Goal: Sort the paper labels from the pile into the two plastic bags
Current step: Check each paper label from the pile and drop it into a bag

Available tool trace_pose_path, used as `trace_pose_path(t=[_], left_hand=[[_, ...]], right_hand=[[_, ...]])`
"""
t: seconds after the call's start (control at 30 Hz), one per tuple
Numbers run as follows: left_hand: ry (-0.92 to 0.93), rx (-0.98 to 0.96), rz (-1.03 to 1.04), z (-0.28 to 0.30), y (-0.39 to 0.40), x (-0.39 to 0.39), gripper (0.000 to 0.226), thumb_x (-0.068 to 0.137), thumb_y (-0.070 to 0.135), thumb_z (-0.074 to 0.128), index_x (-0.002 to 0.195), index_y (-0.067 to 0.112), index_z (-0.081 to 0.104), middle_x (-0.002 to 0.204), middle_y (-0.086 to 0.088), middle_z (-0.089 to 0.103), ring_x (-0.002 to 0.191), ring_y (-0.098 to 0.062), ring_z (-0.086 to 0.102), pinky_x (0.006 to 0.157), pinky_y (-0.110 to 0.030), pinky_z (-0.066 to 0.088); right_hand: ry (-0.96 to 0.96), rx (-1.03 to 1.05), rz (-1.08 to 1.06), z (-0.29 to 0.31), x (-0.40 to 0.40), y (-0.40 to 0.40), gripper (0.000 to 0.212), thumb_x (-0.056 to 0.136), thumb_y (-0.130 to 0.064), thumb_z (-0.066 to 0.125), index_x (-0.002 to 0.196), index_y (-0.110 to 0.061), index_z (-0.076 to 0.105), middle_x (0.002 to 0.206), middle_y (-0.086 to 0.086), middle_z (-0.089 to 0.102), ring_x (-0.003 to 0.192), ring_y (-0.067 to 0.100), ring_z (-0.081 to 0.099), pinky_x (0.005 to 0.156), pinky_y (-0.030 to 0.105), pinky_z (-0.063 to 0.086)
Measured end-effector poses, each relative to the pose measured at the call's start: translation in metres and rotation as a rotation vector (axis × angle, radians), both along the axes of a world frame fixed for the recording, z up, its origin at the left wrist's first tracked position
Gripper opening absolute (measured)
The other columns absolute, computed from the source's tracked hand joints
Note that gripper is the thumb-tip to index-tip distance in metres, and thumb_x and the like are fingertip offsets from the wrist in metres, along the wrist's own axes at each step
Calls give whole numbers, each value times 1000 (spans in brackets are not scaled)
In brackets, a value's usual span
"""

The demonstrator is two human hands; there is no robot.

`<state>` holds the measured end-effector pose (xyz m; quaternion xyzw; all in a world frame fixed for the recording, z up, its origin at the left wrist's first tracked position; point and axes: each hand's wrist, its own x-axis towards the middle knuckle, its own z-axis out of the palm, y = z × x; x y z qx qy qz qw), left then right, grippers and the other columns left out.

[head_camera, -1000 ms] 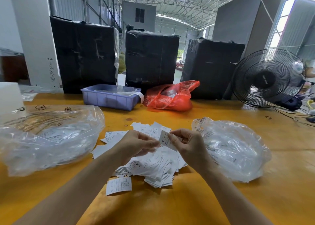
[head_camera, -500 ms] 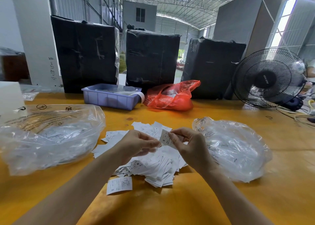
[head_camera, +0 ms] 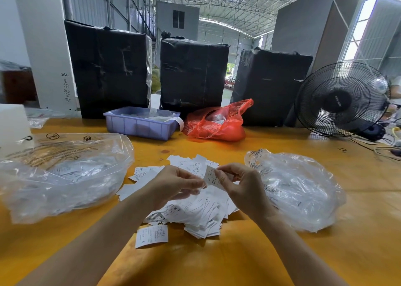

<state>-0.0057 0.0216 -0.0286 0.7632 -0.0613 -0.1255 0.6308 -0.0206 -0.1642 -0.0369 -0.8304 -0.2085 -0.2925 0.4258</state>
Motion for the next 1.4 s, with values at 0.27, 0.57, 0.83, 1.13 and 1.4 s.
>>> trace_pose_path(t=[0.27, 0.57, 0.83, 1.13, 1.4], left_hand=[[4, -77, 84, -2, -1, 3, 13, 74, 17, 75, 79, 5, 73, 84, -14, 73, 76, -14, 68, 75, -25, 54], [-2, -96, 33, -5, -8, 0, 17, 68, 16, 78, 77, 2, 74, 68, -7, 71, 66, -11, 66, 62, -18, 53], [89, -341, 241, -7, -18, -1, 26, 76, 20, 74, 94, 1, 70, 78, -9, 72, 84, -22, 64, 62, -26, 45], [194, -565, 303, -7, -32, -10, 41, 58, 26, 77, 95, 9, 71, 85, -6, 71, 85, -19, 62, 65, -27, 41], [128, -379, 270, -6, -26, -6, 30, 67, 33, 76, 83, 9, 70, 70, -6, 70, 61, -14, 55, 47, -20, 43]], right_hand=[[188, -11, 100, 2, -2, 2, 8, 85, -9, 68, 88, -4, 73, 80, 6, 70, 72, 16, 64, 63, 28, 54], [468, 183, 250, 3, -4, 2, 20, 74, -5, 76, 92, -4, 66, 87, 24, 67, 78, 26, 64, 75, 42, 55], [424, 191, 174, 2, -6, 6, 60, 67, -31, 75, 119, -11, 50, 88, 14, 67, 73, 23, 70, 75, 45, 57], [360, 370, 203, -7, -10, 24, 52, 78, -4, 74, 123, -18, 53, 98, 14, 66, 83, 25, 70, 78, 38, 58], [404, 361, 170, -3, -4, 10, 42, 81, 5, 67, 118, -13, 61, 83, 7, 66, 71, 17, 64, 74, 33, 57]])
